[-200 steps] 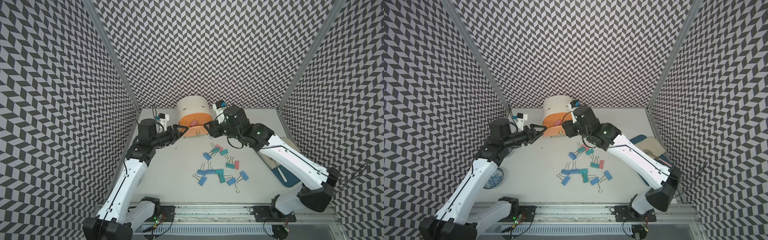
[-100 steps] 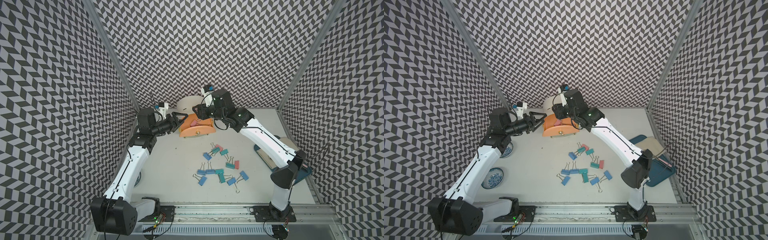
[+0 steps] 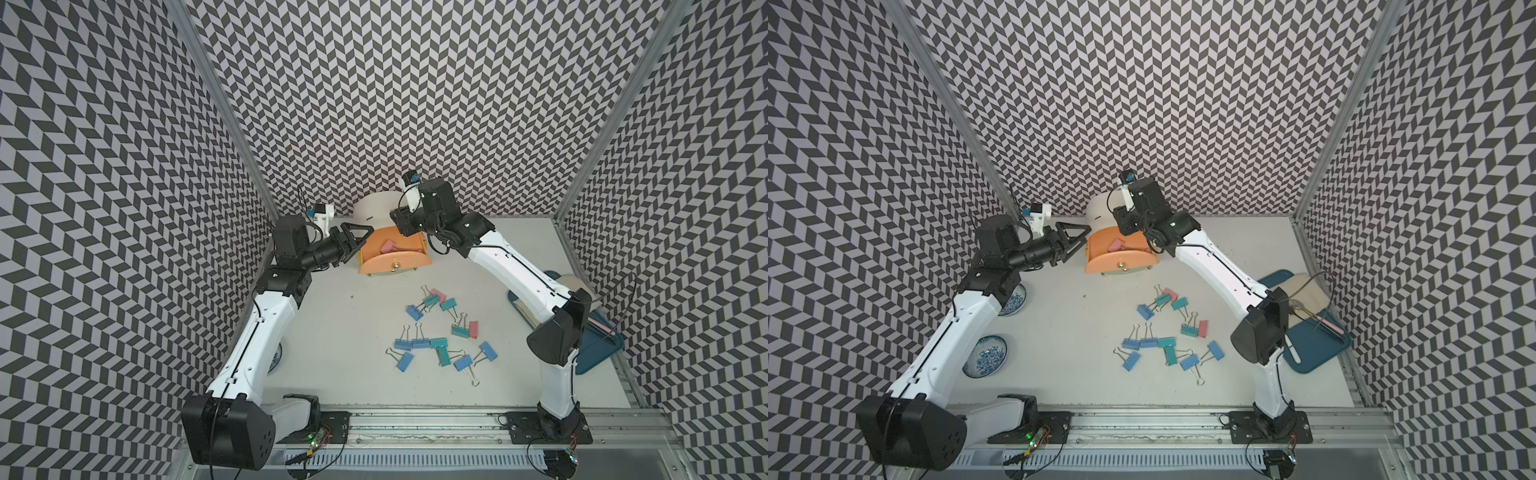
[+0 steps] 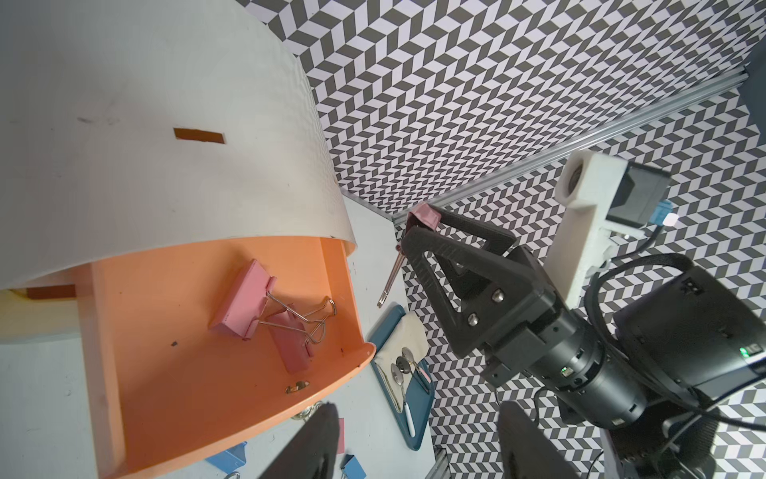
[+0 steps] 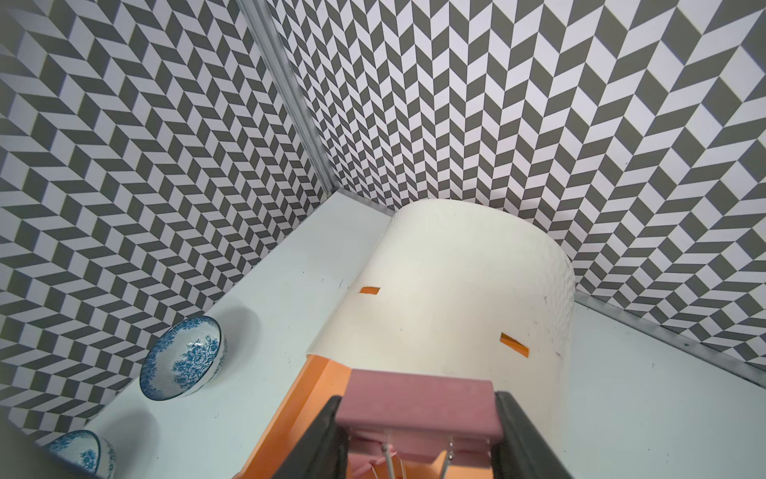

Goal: Put the binder clips in the drawer according to color
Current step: Place the binder clip in the drawer.

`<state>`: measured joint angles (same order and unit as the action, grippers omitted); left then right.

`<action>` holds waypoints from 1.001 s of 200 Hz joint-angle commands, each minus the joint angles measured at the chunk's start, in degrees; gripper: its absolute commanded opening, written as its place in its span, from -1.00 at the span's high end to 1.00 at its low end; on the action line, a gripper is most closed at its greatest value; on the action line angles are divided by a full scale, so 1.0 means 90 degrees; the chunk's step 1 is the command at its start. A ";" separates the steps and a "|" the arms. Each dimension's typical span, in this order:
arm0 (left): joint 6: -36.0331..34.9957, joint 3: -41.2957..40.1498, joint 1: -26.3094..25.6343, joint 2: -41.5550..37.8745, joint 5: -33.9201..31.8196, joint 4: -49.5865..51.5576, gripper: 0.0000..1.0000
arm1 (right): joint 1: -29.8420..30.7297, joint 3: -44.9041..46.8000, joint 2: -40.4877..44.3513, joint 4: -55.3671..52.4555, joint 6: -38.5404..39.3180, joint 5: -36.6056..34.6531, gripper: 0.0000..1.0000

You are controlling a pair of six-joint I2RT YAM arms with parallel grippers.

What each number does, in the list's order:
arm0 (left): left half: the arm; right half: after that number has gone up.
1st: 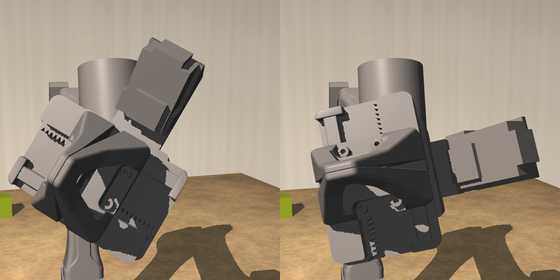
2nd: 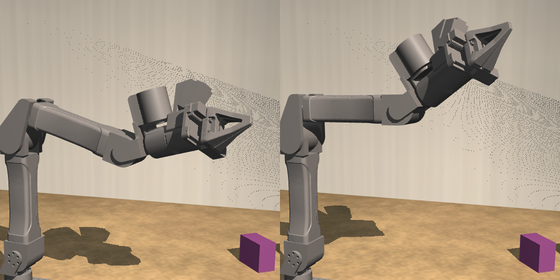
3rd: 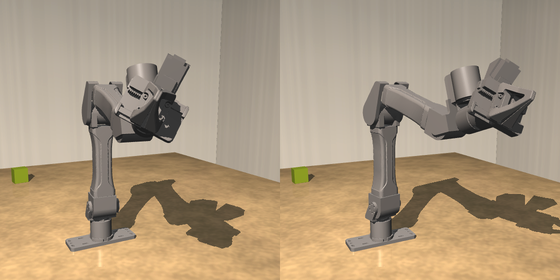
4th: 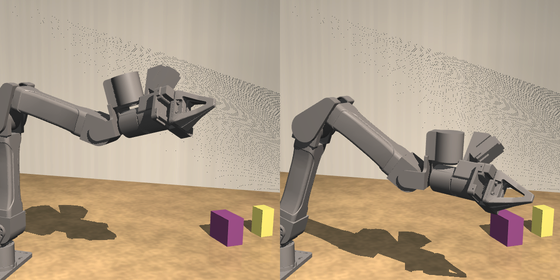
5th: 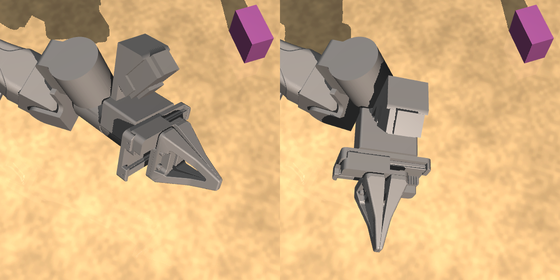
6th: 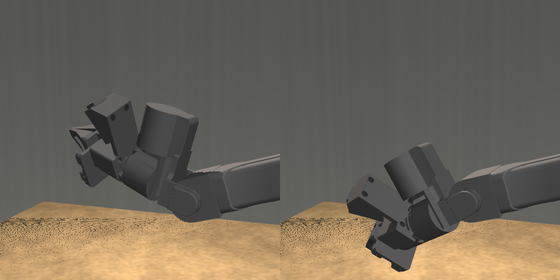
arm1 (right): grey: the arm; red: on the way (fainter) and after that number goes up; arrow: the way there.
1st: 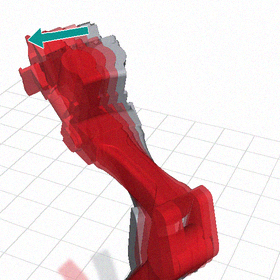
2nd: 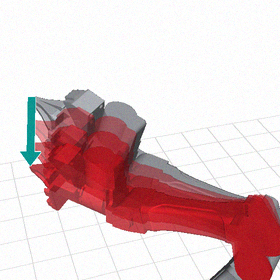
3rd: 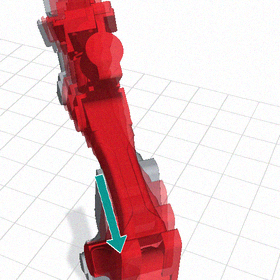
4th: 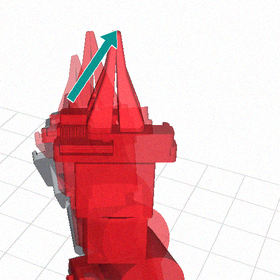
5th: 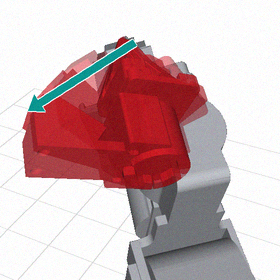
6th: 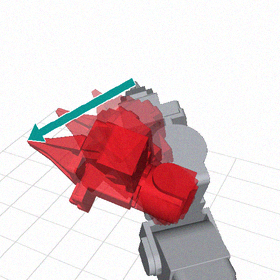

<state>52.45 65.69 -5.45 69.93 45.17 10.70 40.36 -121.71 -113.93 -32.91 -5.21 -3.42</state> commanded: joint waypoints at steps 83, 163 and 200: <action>-0.0106 -0.0088 0.0060 0.0111 0.0000 -0.0134 -0.30 | 0.0018 0.0879 0.0295 0.0696 0.0179 0.0357 -0.11; -0.0125 -0.0099 0.0062 0.0111 -0.0022 -0.0097 -0.30 | 0.0018 0.0785 0.0325 0.0727 0.0149 0.0370 -0.35; -0.0142 -0.0076 0.0065 0.0101 -0.0055 -0.0047 -0.30 | 0.0018 0.0694 0.0352 0.0690 0.0150 0.0327 -0.36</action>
<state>52.18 65.01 -5.21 71.22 45.08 10.72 40.36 -113.93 -113.91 -29.47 -4.03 -0.38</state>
